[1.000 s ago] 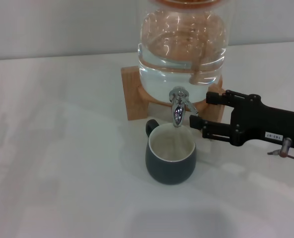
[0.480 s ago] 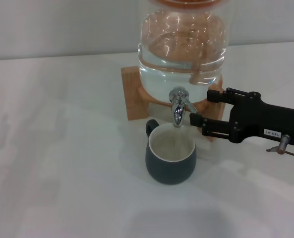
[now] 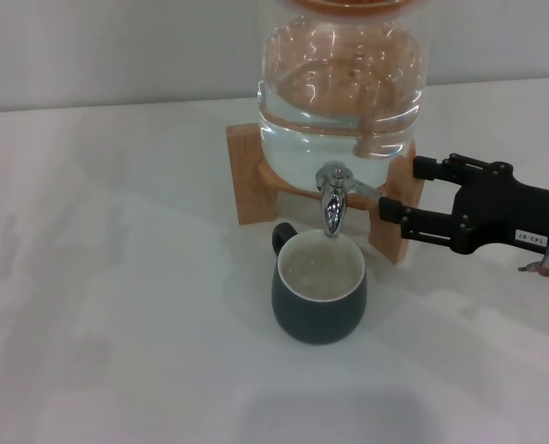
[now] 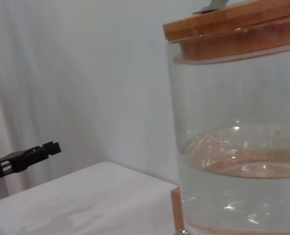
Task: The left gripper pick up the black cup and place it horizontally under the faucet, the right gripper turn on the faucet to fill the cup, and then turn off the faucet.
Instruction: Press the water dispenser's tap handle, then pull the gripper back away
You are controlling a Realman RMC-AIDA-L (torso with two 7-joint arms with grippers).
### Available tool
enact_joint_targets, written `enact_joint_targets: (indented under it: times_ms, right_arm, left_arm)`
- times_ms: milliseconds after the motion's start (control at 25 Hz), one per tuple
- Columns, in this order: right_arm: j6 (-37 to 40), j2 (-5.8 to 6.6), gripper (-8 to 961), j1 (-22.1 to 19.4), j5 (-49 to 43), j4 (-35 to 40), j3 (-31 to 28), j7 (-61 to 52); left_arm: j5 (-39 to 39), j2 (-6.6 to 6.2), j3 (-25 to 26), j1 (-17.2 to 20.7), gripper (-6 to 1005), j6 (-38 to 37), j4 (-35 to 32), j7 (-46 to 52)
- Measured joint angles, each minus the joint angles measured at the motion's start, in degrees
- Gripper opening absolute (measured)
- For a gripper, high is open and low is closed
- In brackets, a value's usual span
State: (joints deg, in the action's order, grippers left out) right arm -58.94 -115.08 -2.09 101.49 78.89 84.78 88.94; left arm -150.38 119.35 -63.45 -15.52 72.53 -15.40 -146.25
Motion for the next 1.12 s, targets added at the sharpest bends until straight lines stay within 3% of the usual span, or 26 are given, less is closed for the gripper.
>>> enact_joint_targets:
  times_ms: [1120]
  right_arm:
    - [-0.23,0.0,767,2.51,0.13,-2.36,-2.97,0.1]
  left_arm:
    - [0.09,0.18,-0.36,-0.37,595,1.9,1.15,0.18]
